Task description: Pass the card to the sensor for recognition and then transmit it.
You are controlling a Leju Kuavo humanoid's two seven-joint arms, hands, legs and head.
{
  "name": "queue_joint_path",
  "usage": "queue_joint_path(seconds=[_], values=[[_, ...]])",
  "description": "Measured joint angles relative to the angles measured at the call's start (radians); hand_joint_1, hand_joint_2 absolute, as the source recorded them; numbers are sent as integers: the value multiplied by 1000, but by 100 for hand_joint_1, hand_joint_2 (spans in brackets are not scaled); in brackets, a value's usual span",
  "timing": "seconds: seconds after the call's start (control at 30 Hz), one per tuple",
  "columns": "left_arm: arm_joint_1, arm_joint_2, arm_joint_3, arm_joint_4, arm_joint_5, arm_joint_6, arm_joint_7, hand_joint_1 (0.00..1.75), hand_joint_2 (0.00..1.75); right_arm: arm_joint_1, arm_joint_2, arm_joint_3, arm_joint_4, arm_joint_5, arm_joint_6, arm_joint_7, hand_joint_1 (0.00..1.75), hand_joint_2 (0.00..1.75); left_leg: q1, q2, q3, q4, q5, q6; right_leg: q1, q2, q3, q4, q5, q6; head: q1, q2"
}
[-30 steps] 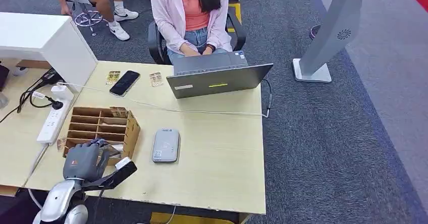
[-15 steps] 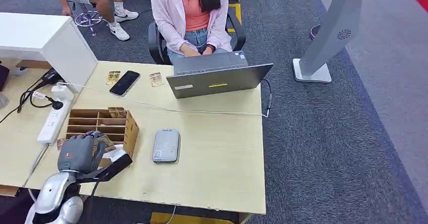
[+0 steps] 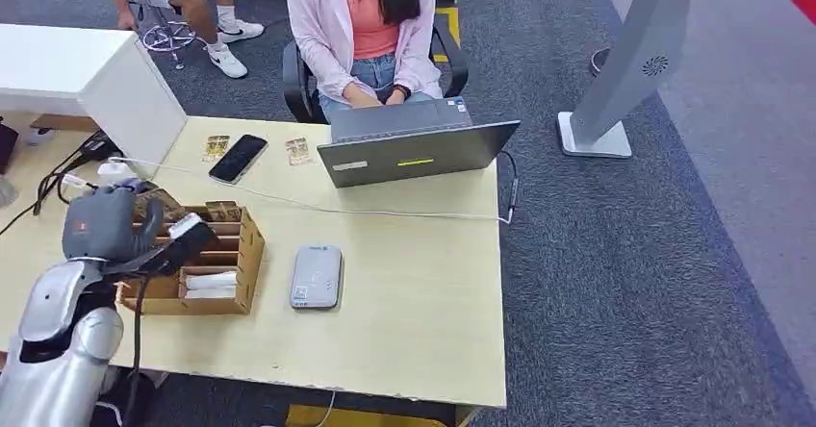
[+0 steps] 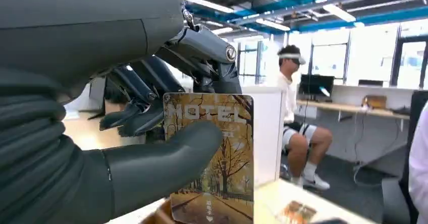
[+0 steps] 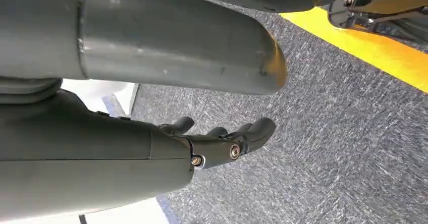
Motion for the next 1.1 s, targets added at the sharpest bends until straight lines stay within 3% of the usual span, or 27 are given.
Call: queue_joint_path(seconds=[0.23,0.57,0.67,0.83,1.1], values=[[-23,6,0,4,33,-6,-5,175,175,-1,0,4,0,0,1,-5,0,0,0,0,-1,0,0,0,0,0,-1,0,0,0,0,0],[-267,21,-1,35,149,-107,-11,175,175,-2,0,19,0,13,3,-8,0,0,0,0,-1,0,1,-1,0,0,-2,0,1,-1,1,0],[-373,8,-5,106,125,-89,18,175,175,-3,0,29,0,32,11,-8,0,0,0,0,-1,0,2,-1,0,0,-2,0,2,0,1,0],[-534,-33,-18,301,83,-39,17,175,175,-7,0,48,0,45,19,-13,0,0,0,1,-1,0,2,-1,0,1,-2,0,2,0,1,0],[-636,-68,-25,470,72,-26,19,175,175,-6,0,66,0,47,25,-4,0,0,0,1,-1,0,2,-1,0,2,-2,0,2,-1,1,0]])
